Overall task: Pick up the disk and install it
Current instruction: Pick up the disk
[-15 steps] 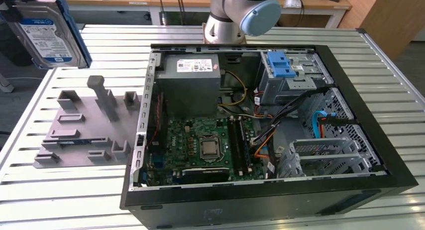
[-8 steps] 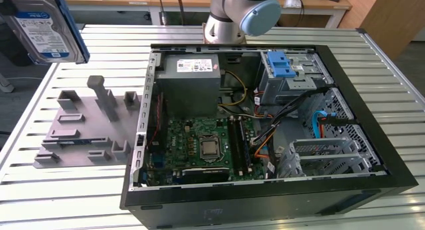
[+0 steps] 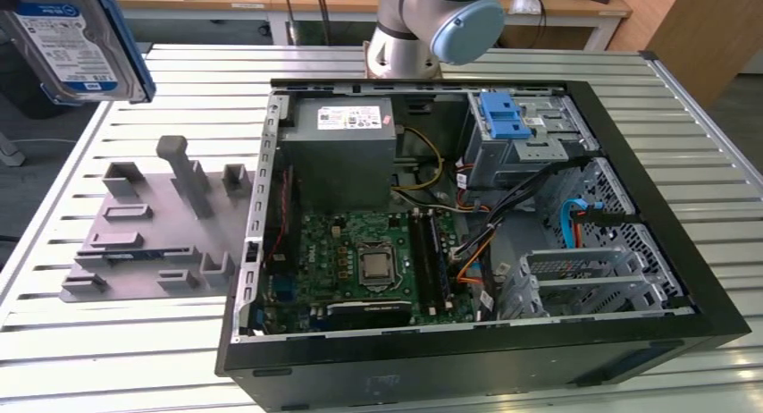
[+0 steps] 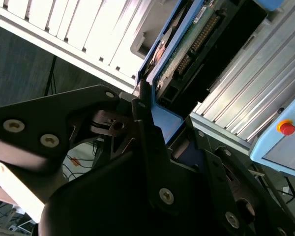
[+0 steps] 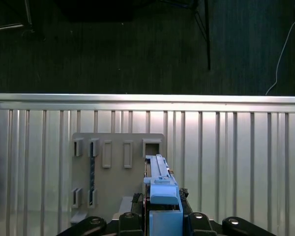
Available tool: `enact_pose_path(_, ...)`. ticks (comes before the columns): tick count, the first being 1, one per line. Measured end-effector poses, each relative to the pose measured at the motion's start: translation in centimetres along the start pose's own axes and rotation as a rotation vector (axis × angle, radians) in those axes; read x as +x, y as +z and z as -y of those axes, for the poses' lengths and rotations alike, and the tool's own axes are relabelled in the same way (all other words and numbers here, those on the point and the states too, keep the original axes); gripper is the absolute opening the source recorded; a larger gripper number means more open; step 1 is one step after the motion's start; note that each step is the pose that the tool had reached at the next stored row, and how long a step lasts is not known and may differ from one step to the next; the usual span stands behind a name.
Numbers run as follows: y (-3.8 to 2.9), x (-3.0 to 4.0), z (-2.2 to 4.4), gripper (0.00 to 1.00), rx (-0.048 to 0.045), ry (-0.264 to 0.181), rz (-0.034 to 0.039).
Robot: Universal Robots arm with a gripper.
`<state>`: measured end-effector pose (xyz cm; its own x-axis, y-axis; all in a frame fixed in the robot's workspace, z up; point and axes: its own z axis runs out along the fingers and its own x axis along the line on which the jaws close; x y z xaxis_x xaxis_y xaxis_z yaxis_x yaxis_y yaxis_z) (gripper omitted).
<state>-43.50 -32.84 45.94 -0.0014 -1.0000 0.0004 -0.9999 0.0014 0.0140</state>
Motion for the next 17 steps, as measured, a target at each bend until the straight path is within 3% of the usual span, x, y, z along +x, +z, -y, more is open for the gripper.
enact_pose_path(11,-2.95,0.00,-0.04,0.36,-0.0001,0.000,0.0000)
enact_pose_path(17,-3.01,0.00,-0.04,0.36,-0.0001,0.000,0.0000)
